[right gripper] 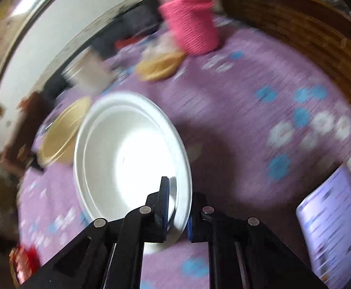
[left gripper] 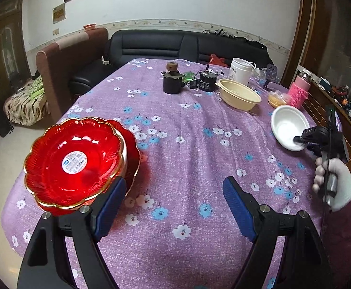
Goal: Organize plates and bowls
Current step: 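Grasp the rim of the white paper bowl with the right gripper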
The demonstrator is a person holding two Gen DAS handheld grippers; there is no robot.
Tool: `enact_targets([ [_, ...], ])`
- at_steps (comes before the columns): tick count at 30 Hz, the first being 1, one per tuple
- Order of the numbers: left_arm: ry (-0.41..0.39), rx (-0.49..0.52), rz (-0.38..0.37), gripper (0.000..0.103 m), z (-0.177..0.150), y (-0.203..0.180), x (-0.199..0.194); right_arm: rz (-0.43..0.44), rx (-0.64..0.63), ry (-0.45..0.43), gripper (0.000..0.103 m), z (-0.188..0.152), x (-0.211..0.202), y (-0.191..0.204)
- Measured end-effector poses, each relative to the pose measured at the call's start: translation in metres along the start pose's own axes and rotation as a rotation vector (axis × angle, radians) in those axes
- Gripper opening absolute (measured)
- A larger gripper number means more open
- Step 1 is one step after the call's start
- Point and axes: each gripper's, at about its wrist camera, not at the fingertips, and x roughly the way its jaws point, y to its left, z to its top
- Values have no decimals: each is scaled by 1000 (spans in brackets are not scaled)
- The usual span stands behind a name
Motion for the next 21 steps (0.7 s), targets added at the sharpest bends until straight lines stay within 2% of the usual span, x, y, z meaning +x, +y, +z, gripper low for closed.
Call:
enact_targets([
  [5,13,8,-20,82,-2,-4,3,253,-50,201,9,-48,-2,30],
  [6,14,11,-21,82,-3,-5,3,325,-66,272,9,-61,-1,40],
  [8,19,18,-22,82,-3,-8,5,358,-107,333,11,-79,-2,54],
  [11,45,25,-36,82,-3,-13,14,279,-243,260,12,-103,-16,78],
  [13,71,35,-50,82,-2,-21,23,229,-312,176,19,-113,-25,88],
  [14,79,45,-52,82,-2,-25,27,213,-330,145,22,-116,-28,91],
  [16,88,73,-53,82,-1,-37,35,199,-354,93,35,-121,-33,97],
  [17,93,86,-59,82,1,-42,40,199,-361,76,38,-122,-35,97],
  [21,130,96,-75,82,10,-59,66,186,-363,-13,40,-121,-45,87],
])
